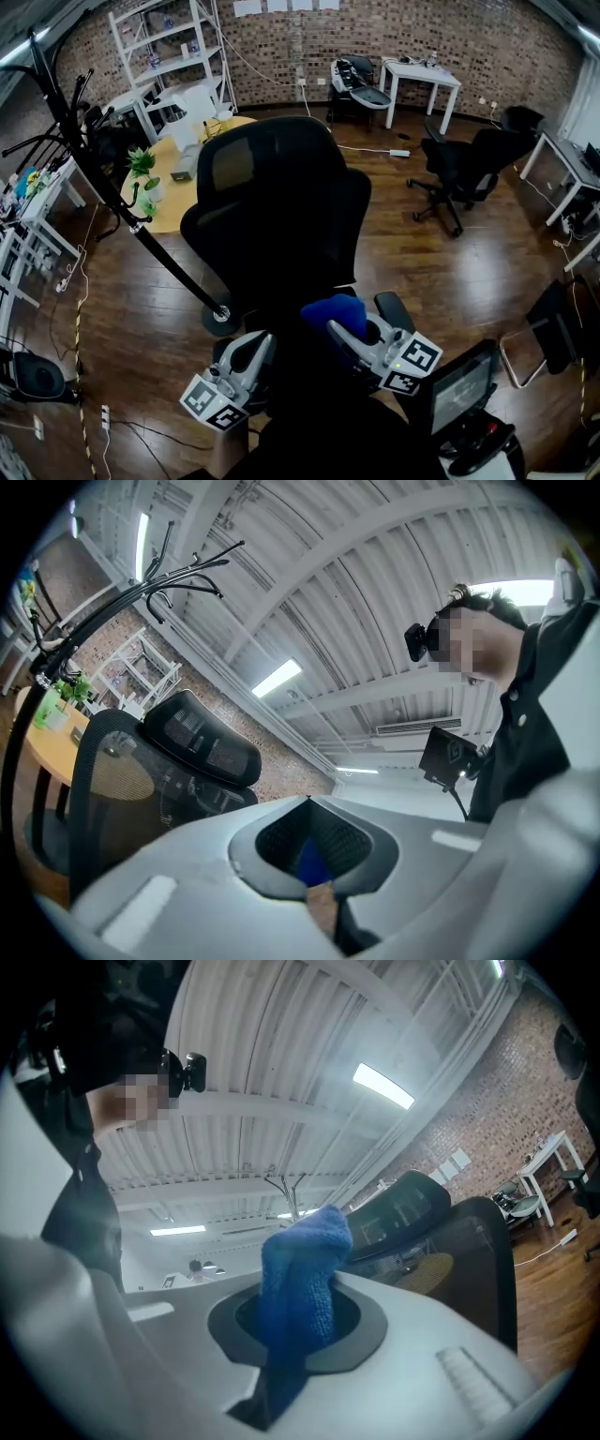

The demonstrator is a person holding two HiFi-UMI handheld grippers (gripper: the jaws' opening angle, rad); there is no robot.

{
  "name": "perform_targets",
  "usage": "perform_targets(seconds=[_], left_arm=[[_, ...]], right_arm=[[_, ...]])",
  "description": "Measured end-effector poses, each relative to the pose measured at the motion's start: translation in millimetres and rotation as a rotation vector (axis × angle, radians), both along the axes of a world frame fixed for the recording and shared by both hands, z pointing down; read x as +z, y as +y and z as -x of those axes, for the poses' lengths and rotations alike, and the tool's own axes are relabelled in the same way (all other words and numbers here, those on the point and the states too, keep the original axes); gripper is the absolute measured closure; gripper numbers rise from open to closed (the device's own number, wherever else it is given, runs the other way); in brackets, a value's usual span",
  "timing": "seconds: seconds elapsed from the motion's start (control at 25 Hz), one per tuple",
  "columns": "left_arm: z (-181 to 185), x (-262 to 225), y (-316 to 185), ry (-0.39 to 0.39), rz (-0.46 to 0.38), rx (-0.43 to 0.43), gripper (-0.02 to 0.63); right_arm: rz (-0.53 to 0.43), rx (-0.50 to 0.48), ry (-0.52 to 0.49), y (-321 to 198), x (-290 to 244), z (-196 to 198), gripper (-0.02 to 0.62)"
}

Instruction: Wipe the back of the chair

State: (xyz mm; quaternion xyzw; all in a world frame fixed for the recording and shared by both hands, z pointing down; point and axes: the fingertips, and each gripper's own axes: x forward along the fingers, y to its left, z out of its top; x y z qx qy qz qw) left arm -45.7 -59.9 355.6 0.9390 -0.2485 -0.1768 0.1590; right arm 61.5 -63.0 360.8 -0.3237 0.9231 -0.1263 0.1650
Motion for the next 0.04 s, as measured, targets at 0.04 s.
perform_targets(seconds=[0.04], left_arm=[[0.4, -0.3, 0.7, 0.002, 0.000, -0.002, 0.602]], right_arm=[[-0.001, -0.001, 0.004, 0.8, 0.1, 1.1, 0.565]])
